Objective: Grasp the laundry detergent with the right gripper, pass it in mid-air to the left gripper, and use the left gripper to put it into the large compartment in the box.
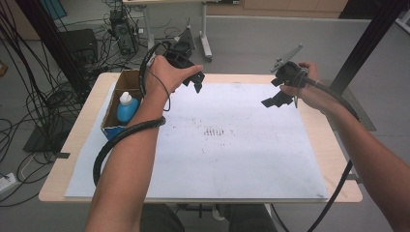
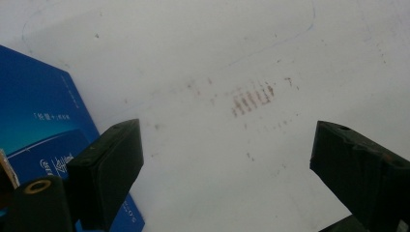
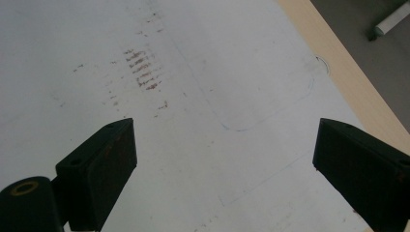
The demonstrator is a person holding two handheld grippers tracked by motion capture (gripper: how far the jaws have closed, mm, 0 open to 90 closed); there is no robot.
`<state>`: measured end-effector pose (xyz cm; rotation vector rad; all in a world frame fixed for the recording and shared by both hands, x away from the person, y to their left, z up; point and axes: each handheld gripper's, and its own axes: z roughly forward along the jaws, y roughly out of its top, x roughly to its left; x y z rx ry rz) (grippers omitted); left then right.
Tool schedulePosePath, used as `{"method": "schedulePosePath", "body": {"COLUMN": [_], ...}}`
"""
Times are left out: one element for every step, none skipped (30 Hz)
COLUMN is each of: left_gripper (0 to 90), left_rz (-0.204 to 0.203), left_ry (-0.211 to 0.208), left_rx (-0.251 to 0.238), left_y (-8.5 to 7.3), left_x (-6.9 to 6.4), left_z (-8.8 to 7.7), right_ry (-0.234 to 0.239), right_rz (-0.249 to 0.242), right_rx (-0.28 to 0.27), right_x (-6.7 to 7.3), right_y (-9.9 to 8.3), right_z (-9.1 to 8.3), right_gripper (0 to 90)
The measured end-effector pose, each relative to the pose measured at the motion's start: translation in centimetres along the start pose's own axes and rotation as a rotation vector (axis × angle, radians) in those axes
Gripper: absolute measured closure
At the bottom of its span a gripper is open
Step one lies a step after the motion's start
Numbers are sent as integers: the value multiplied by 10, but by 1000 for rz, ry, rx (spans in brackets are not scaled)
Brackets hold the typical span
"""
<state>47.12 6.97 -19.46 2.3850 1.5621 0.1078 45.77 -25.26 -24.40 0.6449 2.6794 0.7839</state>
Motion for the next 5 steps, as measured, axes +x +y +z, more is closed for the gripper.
{"method": "schedulePosePath", "body": {"left_gripper": [121,121,121,121,121], "left_rz": [0,0,0,1,1], "left_ry": [0,-2,-2,-2,-3], "left_rx": [0,-3,-3,-2,-5], "left_y": [0,0,0,0,0], "left_x": [0,0,0,0,1], "left_z": [0,0,0,0,0], "right_ry": [0,-1,-1,-4,-4], "right_rz": [0,1,1,0,0], "right_rx": [0,0,0,-7,-7], "right_x": [0,0,0,0,0], "right_y": [0,0,0,1,1], "right_z": [0,0,0,0,0], "right_gripper": [84,84,84,84,84]}}
